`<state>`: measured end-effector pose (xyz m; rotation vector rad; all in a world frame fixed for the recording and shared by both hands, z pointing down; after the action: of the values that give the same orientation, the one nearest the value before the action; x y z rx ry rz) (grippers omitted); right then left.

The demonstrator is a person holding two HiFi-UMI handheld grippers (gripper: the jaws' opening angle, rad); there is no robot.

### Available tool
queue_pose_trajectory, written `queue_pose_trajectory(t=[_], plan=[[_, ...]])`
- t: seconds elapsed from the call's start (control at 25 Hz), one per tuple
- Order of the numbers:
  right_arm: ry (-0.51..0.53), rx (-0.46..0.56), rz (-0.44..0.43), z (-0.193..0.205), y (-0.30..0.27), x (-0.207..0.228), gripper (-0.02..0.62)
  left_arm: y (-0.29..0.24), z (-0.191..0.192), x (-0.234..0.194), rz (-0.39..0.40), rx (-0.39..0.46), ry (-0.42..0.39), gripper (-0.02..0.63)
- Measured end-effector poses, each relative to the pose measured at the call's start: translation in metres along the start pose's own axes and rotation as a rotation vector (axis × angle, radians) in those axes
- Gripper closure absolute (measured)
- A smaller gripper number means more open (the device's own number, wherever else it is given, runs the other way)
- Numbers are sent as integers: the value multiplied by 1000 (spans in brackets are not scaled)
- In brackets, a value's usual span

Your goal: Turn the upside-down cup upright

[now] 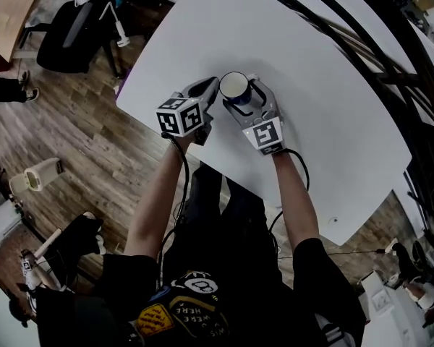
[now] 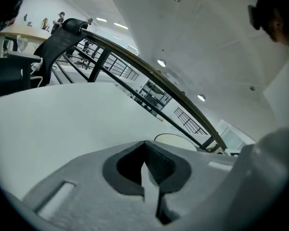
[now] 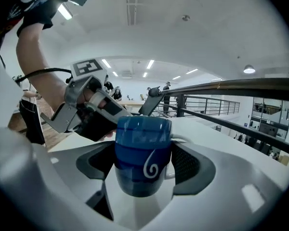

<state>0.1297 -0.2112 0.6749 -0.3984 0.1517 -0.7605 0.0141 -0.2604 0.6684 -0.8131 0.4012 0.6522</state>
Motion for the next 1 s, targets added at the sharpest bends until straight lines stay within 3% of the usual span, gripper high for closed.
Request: queue_pose_trajectory(t=[0.24, 0.6, 0.84, 1.0], plan=[[-20, -25, 8, 5, -11, 6, 227, -4, 1, -3, -1, 34, -51, 603], [8, -124, 21, 25, 2, 1, 229, -5, 7, 15, 59, 32, -132, 601], [-27, -131, 20, 35, 8, -3, 233, 2, 14, 5, 0, 10, -120, 601], [-111, -161, 76, 47, 45, -10, 289, 29, 23, 4, -50, 5, -100, 601]])
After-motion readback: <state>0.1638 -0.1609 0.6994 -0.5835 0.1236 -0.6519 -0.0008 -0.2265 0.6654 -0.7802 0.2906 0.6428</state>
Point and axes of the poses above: the fingertips, and each gripper's own axes: y backward along the fingers, x to its right, z out of its underside, the point moved 6 cm from there along y, backward along the fingers, and after that the axes turned 6 degrees about -z, right-handed, at the moved point
